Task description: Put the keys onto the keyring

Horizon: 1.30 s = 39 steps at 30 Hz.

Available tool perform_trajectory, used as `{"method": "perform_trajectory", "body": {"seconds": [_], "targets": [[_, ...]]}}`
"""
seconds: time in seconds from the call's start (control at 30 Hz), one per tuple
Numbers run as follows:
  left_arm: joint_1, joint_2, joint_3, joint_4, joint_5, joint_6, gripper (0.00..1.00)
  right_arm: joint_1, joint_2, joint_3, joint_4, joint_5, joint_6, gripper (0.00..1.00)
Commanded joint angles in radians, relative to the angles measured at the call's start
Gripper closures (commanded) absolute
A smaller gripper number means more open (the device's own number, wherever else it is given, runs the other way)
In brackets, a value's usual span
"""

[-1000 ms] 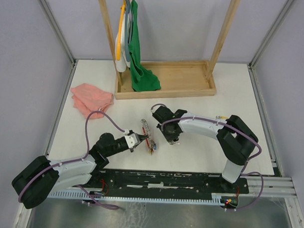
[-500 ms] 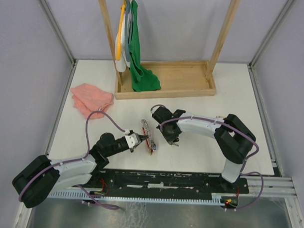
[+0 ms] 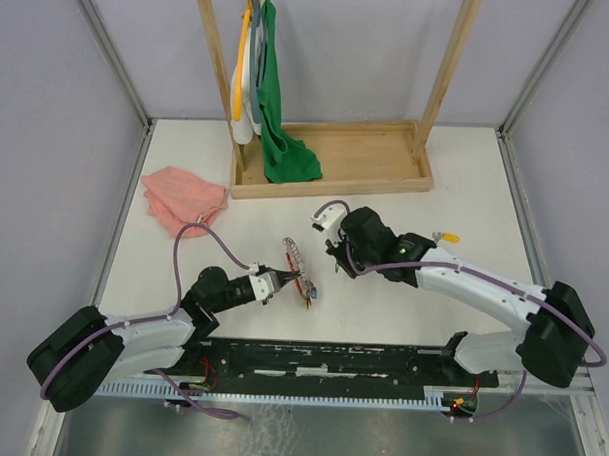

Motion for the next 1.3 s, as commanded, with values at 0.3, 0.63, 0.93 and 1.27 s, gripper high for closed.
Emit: {"method": "perform_trajectory", "body": {"seconds": [0.3,0.63,0.93,1.27], "targets": [[0.0,0.003,0.083,0.03,0.097,0.177,0.97,-0.002,-0.323,-0.337,0.469,-0.285,-0.522,0.99],[-0.001,0.026,0.085,0.034,0.147,0.208,0.97,-0.002,-0.31,-0.342,0.474,-0.452,-0.714,0.98],[0.0,0.052,0.083,0.064,0.162,0.218,0.97,0.001,-0.275,-0.336,0.491,-0.51,-0.736,0.99],[0.001,0.039,0.095,0.032,0.18,0.211,0.97,0.001,-0.241,-0.338,0.538,-0.508,-0.731,0.99]]}}
